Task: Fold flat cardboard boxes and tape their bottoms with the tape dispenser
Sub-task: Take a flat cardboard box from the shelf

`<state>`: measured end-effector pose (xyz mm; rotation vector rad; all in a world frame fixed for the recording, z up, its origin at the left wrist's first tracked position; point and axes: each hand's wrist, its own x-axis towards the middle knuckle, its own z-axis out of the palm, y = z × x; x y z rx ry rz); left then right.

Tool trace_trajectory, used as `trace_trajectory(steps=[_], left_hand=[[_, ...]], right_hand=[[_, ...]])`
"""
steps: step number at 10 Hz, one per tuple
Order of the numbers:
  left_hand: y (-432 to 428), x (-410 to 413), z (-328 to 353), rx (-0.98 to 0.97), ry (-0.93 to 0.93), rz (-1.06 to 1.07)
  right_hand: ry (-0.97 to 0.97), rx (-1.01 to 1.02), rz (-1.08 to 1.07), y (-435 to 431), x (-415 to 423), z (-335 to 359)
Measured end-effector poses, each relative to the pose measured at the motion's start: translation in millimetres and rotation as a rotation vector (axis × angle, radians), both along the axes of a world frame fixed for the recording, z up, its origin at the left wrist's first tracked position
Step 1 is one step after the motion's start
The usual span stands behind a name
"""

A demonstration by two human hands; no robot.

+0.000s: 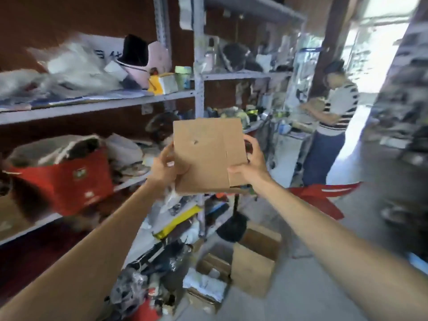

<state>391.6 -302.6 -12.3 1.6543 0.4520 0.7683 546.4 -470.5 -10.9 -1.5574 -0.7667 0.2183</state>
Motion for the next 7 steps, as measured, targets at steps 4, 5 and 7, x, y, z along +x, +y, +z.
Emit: trace_trajectory(steps=[4, 5, 7], left_hand=[[-435.1, 304.2, -10.0, 0.127, 0.051, -0.761], [-551.3, 333.9, -13.7, 0.083, 0.057, -0.979], [-743.3, 369.0, -37.2, 0.103, 0.135, -1.37]], right_hand=[[-0.085, 0.11, -0.727, -480.5, 116.0, -11.4], [-0.061, 0.012, -1.016, -597.4, 102.7, -15.0], [0.003, 0.033, -1.383, -745.4, 53.4, -26.2]])
